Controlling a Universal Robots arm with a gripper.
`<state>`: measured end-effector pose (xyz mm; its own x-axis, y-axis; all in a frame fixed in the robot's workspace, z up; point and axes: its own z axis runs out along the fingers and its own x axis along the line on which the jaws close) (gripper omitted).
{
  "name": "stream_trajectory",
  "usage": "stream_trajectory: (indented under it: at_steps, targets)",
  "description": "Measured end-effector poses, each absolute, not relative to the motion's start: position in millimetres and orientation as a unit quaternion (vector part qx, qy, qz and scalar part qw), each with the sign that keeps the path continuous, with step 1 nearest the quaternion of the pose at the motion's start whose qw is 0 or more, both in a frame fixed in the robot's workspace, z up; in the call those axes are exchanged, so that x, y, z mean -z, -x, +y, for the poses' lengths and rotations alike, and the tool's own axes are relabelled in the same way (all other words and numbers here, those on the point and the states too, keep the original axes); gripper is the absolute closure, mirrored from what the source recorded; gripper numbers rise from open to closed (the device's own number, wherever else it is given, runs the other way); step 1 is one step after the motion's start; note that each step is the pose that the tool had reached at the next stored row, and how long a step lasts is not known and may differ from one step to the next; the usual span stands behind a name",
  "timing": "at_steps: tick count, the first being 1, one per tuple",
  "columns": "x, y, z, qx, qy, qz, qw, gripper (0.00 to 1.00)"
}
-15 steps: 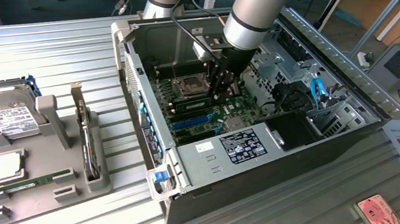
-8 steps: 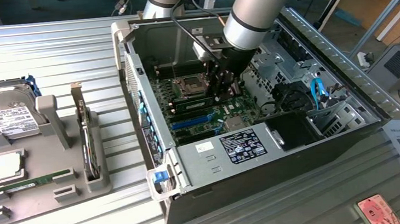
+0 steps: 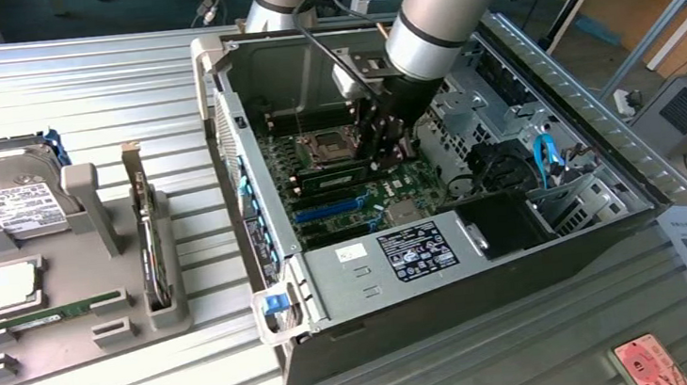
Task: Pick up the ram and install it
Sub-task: 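Insert the ram into the slot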
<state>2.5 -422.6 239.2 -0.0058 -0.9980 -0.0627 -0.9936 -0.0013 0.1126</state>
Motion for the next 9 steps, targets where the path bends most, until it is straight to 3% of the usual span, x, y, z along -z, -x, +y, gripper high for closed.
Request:
stream_trajectory:
  at_steps: [9]
  targets:
    - [-259, -3, -423, 0.062, -0.705, -0.706, 0.018, 0.62]
